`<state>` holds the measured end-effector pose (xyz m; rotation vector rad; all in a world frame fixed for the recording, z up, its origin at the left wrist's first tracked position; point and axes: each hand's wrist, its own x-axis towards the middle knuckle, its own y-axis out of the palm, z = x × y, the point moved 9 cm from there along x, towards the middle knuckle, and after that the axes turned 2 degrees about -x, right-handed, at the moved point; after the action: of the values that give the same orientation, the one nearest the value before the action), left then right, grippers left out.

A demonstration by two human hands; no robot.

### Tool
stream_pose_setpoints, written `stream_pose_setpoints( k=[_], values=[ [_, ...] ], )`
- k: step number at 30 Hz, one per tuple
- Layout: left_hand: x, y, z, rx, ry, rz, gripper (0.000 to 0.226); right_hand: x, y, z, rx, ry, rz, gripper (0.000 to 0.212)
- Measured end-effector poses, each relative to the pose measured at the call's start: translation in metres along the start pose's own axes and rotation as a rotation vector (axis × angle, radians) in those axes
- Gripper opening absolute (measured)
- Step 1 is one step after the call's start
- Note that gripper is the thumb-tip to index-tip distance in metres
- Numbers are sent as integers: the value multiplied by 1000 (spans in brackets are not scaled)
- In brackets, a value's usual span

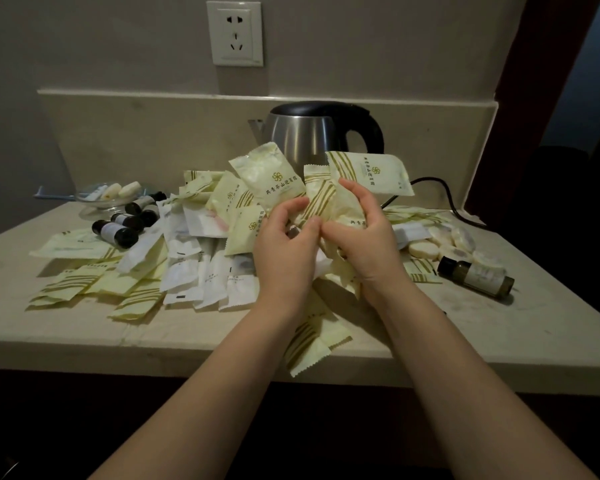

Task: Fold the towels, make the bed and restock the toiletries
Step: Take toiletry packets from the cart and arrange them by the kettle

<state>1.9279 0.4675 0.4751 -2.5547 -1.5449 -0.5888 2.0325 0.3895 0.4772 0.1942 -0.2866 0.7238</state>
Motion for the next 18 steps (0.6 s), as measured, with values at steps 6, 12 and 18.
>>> stream_pose_setpoints(
  k=[6, 12, 18],
  values=[
    [2, 8, -15, -22, 77, -19, 27, 9, -6, 18, 4, -72, 51, 60],
    [11, 21, -36, -61, 159, 0, 27, 22, -12, 34, 60, -115, 64, 59],
    [13, 25, -49, -100, 206, 16, 27, 22, -15, 47, 38, -168, 39, 60]
  ],
)
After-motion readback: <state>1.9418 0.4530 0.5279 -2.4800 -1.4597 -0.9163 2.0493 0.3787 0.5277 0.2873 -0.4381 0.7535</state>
